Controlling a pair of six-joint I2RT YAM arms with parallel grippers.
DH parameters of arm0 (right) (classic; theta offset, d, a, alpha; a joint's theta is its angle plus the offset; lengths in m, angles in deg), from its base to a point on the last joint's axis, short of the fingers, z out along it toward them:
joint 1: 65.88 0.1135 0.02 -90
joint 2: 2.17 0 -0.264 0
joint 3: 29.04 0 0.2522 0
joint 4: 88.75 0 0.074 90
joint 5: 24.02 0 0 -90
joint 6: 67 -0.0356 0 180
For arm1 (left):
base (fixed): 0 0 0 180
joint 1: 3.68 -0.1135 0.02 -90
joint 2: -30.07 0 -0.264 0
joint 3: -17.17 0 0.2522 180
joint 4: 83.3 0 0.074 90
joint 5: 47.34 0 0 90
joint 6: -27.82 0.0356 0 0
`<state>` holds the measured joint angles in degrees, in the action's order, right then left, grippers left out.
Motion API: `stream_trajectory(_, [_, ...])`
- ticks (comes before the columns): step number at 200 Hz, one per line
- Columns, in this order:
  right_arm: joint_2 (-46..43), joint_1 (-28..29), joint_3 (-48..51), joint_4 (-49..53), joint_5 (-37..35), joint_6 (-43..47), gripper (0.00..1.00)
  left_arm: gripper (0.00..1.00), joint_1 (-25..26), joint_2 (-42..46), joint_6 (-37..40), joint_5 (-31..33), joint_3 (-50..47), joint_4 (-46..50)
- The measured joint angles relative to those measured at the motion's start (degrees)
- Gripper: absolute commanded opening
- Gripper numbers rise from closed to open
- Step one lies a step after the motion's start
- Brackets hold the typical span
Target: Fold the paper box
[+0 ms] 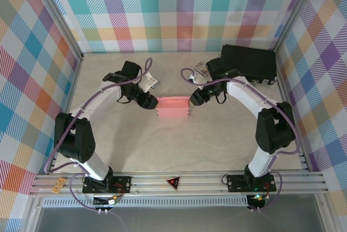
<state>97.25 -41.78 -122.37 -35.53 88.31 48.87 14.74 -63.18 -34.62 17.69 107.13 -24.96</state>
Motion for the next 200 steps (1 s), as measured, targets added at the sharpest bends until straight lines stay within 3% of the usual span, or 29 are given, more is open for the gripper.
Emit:
stream_trajectory(85, [0.6, 0.5, -0.1, -0.4, -0.3, -0.1, 0.36, 0.42, 0.0, -1.3, 0.2, -0.1, 0.0, 0.0])
stream_trajectory(200, [0.6, 0.7, -0.3, -0.3, -2.0, -0.1, 0.31, 0.33, 0.0, -2.3, 0.2, 0.0, 0.2, 0.1])
